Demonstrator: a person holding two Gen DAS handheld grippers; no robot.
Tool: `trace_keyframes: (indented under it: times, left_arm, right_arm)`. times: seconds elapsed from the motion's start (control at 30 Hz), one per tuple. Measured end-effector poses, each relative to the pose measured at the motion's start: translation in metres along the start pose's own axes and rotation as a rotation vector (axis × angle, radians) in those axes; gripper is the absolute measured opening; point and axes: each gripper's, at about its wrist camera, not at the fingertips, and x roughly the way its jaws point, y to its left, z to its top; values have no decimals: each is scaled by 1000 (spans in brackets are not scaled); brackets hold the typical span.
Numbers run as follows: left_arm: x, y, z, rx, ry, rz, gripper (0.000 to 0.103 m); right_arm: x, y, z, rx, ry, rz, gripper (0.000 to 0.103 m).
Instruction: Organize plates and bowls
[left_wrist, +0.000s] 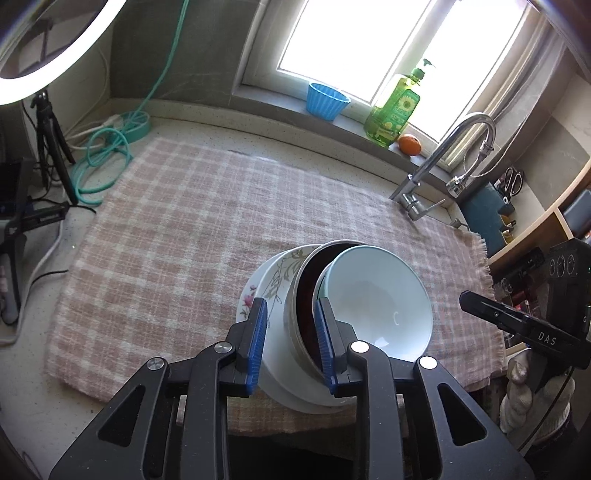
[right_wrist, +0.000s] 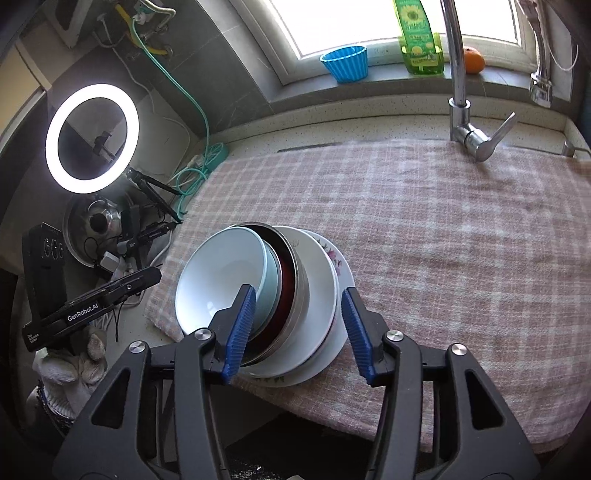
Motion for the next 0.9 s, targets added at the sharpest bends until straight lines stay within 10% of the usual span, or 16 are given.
trace_keyframes:
  times: [0.1, 0.27, 0.9]
  left_arm:
    - [-18, -13, 1, 39, -68, 39, 60]
    - [-43, -33, 0, 81, -169, 94, 78]
    - [-60, -42, -5, 74, -205, 167, 80]
  right_arm:
    - [-19, 8, 0, -53, -64, -43, 59]
    - [-47, 23, -2, -120, -169, -93, 79]
    - [-65, 30, -7, -120, -257, -137, 89]
